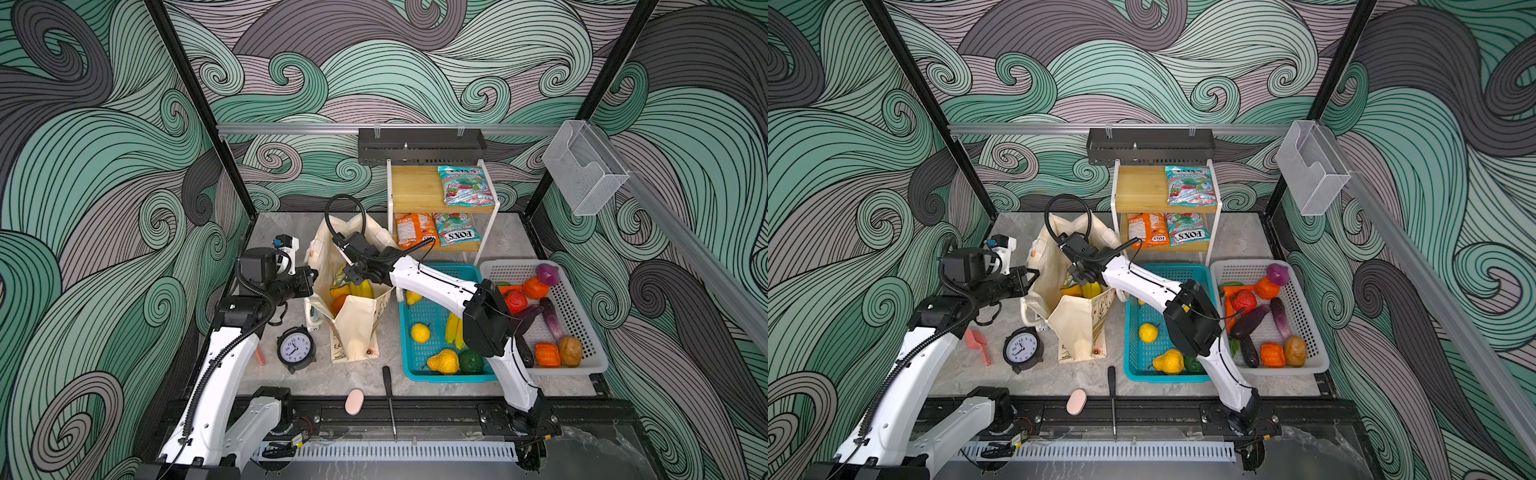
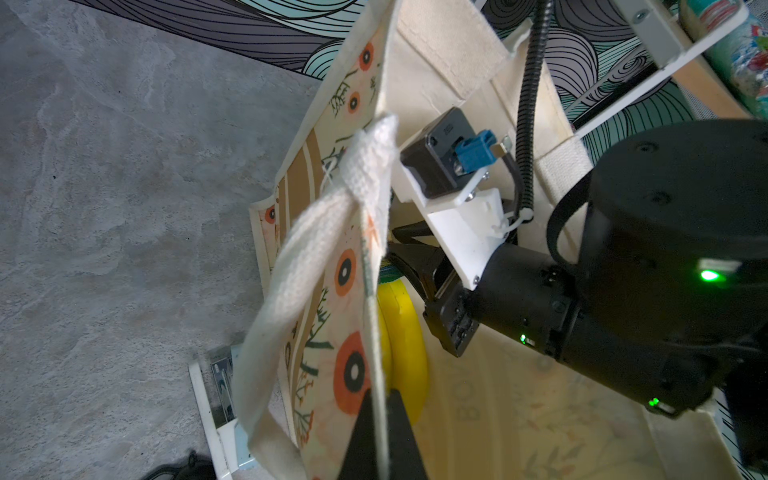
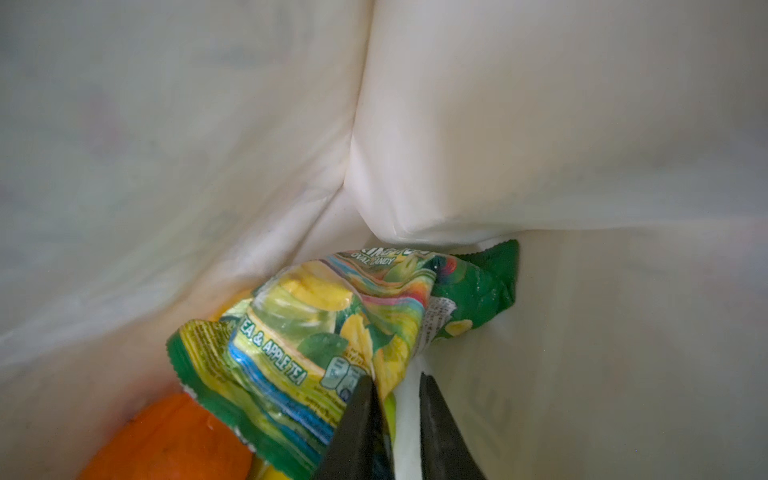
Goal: Place the food into the grocery bag and tie it
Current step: 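Lower the candy bag into the tote bag and open the right gripper, then withdraw the right gripper from the bag back to the shelf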
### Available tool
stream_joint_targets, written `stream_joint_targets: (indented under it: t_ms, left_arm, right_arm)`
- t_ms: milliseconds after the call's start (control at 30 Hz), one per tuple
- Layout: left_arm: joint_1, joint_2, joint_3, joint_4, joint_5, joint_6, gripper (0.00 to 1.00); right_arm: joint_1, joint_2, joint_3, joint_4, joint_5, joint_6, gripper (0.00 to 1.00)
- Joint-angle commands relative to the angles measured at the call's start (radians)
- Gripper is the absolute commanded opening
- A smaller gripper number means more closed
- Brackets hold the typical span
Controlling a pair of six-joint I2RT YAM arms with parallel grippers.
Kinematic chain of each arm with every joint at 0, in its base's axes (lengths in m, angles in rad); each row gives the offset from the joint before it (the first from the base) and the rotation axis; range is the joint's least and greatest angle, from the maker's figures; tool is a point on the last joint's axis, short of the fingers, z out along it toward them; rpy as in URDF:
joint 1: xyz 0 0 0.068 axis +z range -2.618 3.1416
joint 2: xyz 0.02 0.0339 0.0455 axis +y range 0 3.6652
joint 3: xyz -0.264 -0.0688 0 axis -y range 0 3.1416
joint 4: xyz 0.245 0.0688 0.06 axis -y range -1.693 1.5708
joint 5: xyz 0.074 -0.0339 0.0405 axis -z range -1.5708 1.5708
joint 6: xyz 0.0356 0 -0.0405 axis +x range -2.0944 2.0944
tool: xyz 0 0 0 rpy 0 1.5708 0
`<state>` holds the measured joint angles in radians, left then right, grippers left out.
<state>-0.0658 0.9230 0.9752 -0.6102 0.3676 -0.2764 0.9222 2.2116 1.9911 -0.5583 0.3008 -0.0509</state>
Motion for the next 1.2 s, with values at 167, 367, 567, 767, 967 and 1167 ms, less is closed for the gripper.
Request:
stream_joint_targets:
  t_ms: [167, 367, 567, 767, 967, 1167]
  left_arm:
    - [0.003, -0.012, 0.007, 0.008, 0.017, 0.016, 0.0]
    - [0.003, -0.009, 0.005, 0.012, 0.023, 0.014, 0.0]
    - [0.003, -0.008, 0.004, 0.017, 0.025, 0.011, 0.0]
    - [0.003, 0.0, 0.003, 0.018, 0.029, 0.006, 0.0]
    - [0.003, 0.002, 0.005, 0.02, 0.031, 0.005, 0.0]
    - [0.003, 0.011, 0.005, 0.016, 0.032, 0.007, 0.0]
  right_arm:
    - [0.0, -0.088, 0.018, -0.033, -0.005, 0.015, 0.6]
    - [0.01, -0.202, 0.007, -0.031, -0.015, 0.069, 1.0]
    - [0.01, -0.358, -0.016, -0.04, -0.118, 0.127, 1.0]
    - [0.001, -0.559, -0.113, -0.04, -0.17, 0.155, 1.0]
    - [-0.095, -0.757, -0.232, -0.053, -0.308, 0.225, 1.0]
    - [-0.274, -0.91, -0.35, -0.054, -0.312, 0.223, 1.0]
